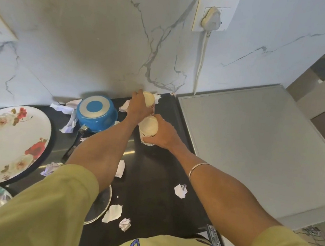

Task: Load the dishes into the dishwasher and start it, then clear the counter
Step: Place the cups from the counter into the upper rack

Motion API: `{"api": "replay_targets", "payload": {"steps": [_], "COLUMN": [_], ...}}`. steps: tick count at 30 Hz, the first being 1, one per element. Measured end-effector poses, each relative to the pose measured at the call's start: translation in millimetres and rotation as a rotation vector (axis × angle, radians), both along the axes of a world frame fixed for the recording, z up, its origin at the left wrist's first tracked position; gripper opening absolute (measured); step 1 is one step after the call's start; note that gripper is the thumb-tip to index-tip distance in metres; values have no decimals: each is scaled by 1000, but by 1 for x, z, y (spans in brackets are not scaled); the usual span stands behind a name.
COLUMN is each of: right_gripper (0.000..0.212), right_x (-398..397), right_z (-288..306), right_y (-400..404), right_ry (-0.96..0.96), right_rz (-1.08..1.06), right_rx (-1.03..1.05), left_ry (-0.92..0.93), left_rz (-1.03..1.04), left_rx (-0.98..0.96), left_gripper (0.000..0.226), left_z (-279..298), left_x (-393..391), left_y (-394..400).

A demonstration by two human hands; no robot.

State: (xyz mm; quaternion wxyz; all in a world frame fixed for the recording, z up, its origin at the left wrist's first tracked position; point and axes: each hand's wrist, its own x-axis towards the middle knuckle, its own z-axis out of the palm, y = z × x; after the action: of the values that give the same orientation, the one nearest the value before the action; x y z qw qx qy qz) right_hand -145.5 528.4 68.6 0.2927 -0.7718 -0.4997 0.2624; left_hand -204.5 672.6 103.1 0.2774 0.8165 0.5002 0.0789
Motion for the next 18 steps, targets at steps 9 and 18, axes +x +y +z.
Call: {"api": "replay_targets", "payload": {"steps": [9, 18], "right_gripper": [87, 86], "right_x": [-2, 12], "right_z": [2, 31], "right_y": [-2, -31], "right_ry": [-16, -69], "right_rz": [-32, -45], "right_rx": [73, 167], "left_ry": [-87, -160], "left_rz": [38, 139], "left_rx": [55, 134], "left_gripper": [83, 85], "left_z": [16, 39], "left_x": [-15, -58], "left_y": [-17, -45]}}
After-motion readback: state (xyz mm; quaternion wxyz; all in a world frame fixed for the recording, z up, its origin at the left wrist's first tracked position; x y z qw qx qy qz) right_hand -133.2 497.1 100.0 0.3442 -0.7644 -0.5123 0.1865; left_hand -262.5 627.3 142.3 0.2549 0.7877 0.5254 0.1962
